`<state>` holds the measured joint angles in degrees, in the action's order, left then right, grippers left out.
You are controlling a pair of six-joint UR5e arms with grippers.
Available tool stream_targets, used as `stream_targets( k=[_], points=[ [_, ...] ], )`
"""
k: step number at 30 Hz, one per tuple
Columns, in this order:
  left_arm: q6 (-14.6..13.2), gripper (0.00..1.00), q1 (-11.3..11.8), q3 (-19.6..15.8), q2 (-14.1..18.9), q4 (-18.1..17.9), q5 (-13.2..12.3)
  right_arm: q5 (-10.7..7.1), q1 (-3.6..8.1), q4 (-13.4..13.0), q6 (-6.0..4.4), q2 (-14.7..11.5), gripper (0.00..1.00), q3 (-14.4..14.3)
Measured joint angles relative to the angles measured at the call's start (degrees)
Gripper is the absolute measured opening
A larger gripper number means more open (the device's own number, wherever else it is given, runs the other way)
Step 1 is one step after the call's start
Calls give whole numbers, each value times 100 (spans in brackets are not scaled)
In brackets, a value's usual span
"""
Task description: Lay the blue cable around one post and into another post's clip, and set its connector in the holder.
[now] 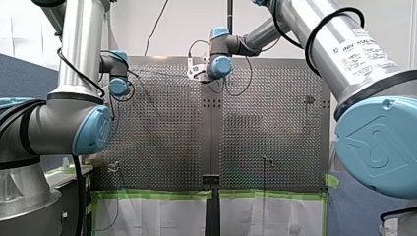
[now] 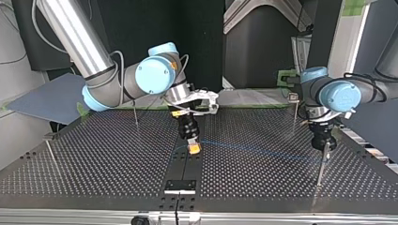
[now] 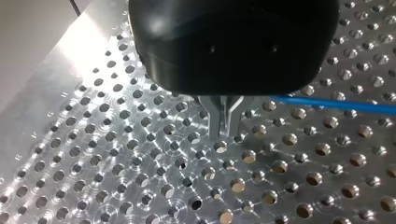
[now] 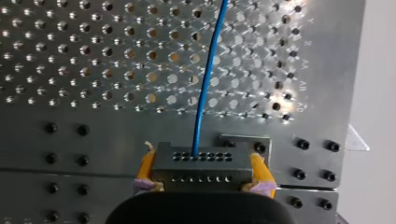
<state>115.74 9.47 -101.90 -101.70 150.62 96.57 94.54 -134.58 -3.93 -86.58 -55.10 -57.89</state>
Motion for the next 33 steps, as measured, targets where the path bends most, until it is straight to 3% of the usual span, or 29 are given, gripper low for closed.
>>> stream_targets(
  k=[8, 12, 15, 18, 20, 21, 23, 26, 31, 32, 33],
  points=[
    [-19, 11, -75, -10, -2, 115, 178, 154, 6, 56, -11, 4, 0, -188],
    [-21, 11, -109, -12, -2, 125, 201, 223, 19, -20, -15, 7, 0, -369],
    [-19, 17, -140, -12, -4, 129, 206, 235, 38, -119, -19, 6, 0, -520],
    [-16, 25, -170, -12, -7, 132, 208, 232, 77, -237, -24, 7, 0, -666],
    [-11, 40, -191, -12, -5, 135, 212, 231, 113, -303, -26, 7, 0, -764],
    [-9, 40, -199, -12, -6, 141, 222, 233, 138, -329, -26, 7, 0, -833],
    [-6, 51, -218, -16, -6, 178, 272, 241, 178, -357, -25, 6, 0, -940],
    [-11, 58, -241, -19, -5, 248, 386, 250, 241, -385, -25, 7, 0, -1099],
    [-11, 58, -261, -21, -3, 317, 634, 271, 352, -516, -29, 5, 0, -1352],
    [-10, 72, -261, -21, -3, 321, 673, 272, 370, -551, -31, 5, 0, -1401],
    [-9, 72, -262, -21, -3, 324, 702, 274, 395, -602, -38, 5, 0, -1467]
  ],
)
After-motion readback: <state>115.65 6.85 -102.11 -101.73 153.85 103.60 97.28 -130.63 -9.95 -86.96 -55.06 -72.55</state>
